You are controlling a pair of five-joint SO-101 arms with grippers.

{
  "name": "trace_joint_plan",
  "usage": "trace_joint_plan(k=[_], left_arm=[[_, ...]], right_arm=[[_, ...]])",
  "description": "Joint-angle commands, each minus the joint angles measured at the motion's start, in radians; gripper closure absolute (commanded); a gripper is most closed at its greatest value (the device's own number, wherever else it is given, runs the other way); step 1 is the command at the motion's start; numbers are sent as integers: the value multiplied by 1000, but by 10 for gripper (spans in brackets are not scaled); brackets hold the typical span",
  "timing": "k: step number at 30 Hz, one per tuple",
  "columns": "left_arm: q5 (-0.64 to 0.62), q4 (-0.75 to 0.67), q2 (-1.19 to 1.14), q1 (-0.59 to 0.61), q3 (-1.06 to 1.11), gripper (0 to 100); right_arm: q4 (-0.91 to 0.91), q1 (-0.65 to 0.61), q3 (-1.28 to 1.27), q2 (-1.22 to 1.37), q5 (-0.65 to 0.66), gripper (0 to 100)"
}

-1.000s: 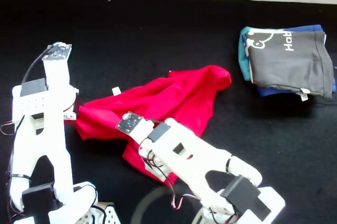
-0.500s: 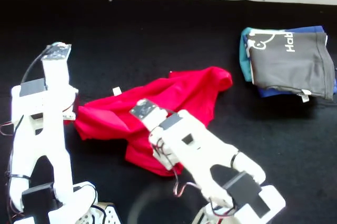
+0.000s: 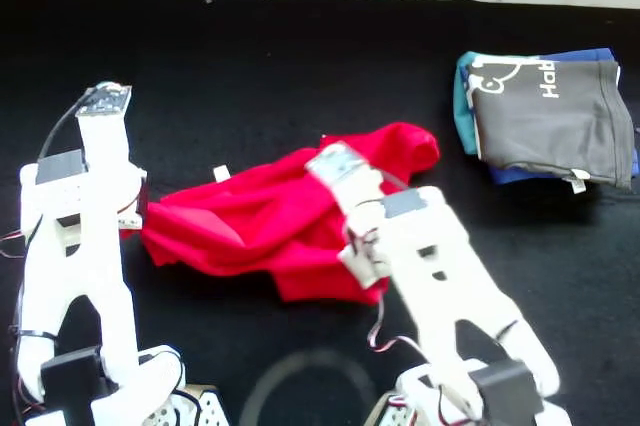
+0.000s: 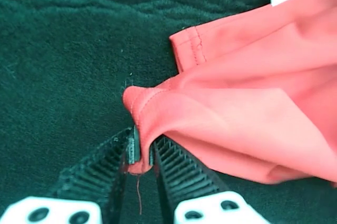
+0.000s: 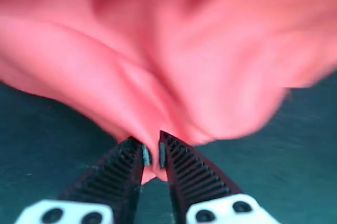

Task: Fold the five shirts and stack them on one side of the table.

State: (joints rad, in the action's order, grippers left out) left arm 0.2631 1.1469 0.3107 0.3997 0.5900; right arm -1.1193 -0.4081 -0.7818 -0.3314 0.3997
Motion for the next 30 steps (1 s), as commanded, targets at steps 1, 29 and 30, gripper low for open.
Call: trace_joint_plan(k=[1, 29, 30], left_arm=[[-2, -5, 4, -48, -5, 992], [-5, -6, 10, -90, -10, 992], [-5, -6, 10, -91, -7, 992]], right_arm=[[-2, 79, 2, -56, 66, 993], [107, -136, -242, -54, -71, 842], [122, -136, -251, -54, -71, 845]])
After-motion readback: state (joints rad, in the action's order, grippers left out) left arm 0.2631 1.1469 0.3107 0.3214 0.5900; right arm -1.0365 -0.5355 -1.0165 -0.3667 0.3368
